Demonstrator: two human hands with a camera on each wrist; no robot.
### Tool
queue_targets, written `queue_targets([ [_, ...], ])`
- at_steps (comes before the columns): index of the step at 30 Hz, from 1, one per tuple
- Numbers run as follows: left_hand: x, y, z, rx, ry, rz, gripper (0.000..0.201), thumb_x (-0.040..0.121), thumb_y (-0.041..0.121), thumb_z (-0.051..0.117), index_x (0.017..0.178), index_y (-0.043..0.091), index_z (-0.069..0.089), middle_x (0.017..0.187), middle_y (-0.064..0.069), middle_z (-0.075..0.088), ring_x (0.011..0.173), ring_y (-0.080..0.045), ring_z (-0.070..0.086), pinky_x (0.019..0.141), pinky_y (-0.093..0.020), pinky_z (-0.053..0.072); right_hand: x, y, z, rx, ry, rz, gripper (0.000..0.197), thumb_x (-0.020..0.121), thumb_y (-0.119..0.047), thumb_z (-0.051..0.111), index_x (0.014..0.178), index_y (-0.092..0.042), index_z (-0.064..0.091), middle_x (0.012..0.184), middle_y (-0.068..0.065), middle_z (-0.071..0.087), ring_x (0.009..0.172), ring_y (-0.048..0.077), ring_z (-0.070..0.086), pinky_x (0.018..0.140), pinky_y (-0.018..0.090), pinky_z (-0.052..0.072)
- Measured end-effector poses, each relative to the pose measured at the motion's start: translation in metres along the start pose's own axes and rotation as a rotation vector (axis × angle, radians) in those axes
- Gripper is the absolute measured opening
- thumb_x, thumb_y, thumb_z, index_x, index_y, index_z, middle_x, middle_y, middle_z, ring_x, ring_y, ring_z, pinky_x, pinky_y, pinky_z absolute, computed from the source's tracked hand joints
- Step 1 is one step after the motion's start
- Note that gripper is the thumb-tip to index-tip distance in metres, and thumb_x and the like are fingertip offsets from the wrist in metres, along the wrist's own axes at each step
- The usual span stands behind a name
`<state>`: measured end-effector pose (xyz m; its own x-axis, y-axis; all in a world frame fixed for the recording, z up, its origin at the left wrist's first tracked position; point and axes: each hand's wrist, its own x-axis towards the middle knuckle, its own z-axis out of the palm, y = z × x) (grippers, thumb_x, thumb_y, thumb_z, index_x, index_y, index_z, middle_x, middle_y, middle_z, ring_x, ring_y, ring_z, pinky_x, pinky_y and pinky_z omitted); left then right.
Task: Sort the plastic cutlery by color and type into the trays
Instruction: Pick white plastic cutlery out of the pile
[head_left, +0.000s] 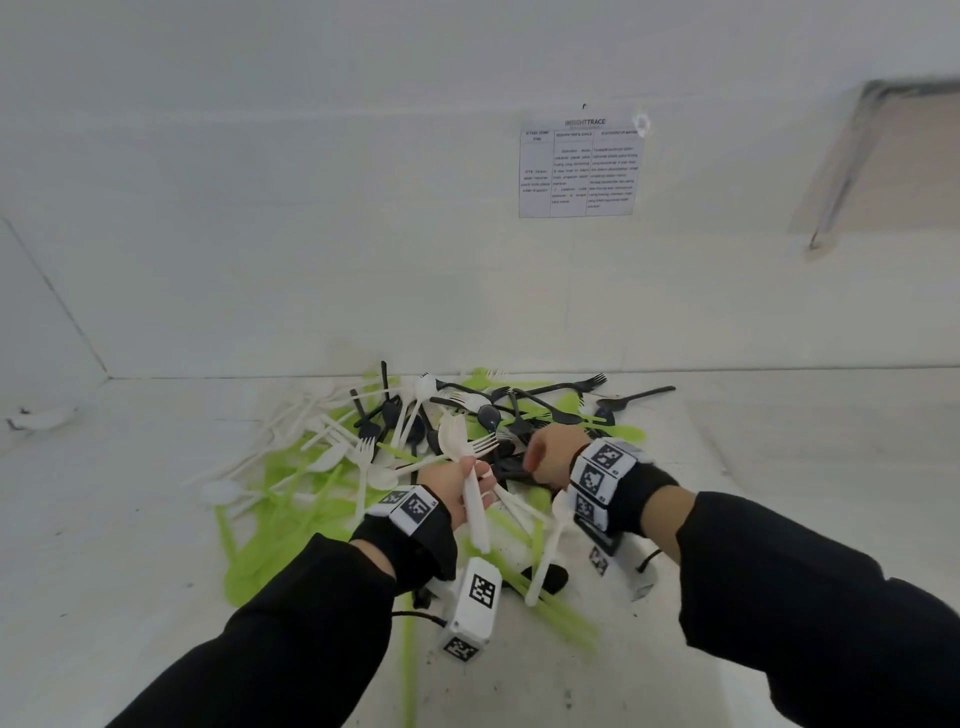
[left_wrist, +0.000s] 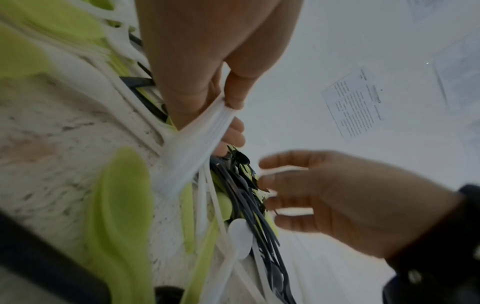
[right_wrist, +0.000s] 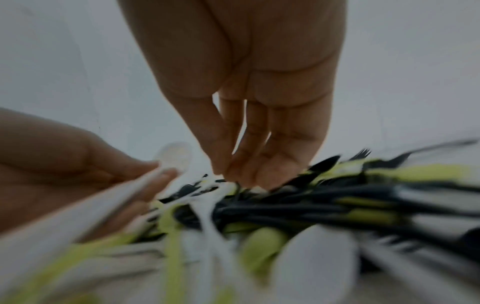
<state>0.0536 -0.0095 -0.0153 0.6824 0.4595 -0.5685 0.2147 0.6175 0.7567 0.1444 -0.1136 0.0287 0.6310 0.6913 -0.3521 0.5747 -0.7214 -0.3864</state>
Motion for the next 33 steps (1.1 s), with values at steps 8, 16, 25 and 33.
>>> queue_targets([
  [8,0.0,-0.001,0.004,0.001,0.027,-0.003,0.036,0.101,0.009,0.03,0.067,0.01,0.04,0.066,-0.005,0.032,0.058,-0.014,0.031,0.055,-0.024,0.028,-0.004,0.027,0.021,-0.328,-0.191,0.046,0.011,0.092,-0.015,0.054,0.081,-0.012,0.055,0.112,0.008,0.062,0.09,0.022,0.058,0.053,0.013,0.044],
  [16,0.001,-0.004,0.005,-0.001,0.069,0.007,0.034,0.101,0.012,0.036,0.071,0.003,0.049,0.07,-0.007,0.043,0.061,-0.016,0.042,0.059,-0.025,0.038,0.011,0.024,0.037,-0.221,-0.06,0.144,0.028,0.081,-0.034,0.068,0.083,-0.009,0.056,0.098,0.008,0.066,0.079,0.02,0.062,0.07,0.027,0.051],
  [25,0.0,0.005,-0.018,-0.022,0.163,0.07,0.036,0.1,0.012,0.039,0.068,0.001,0.052,0.068,-0.01,0.05,0.06,-0.017,0.047,0.047,-0.025,0.044,0.009,0.017,-0.009,-0.393,0.054,0.155,0.008,0.087,-0.023,0.059,0.094,-0.018,0.059,0.066,-0.002,0.043,0.083,0.015,0.05,0.075,0.025,0.046],
  [33,-0.001,0.008,-0.037,-0.06,0.234,0.119,0.034,0.097,0.006,0.044,0.067,-0.004,0.055,0.061,-0.014,0.054,0.058,-0.022,0.048,0.048,-0.028,0.043,0.023,-0.009,0.001,-0.096,0.191,0.016,0.028,0.089,-0.024,0.057,0.104,-0.004,0.07,0.109,0.009,0.069,0.104,0.021,0.062,0.086,0.026,0.049],
])
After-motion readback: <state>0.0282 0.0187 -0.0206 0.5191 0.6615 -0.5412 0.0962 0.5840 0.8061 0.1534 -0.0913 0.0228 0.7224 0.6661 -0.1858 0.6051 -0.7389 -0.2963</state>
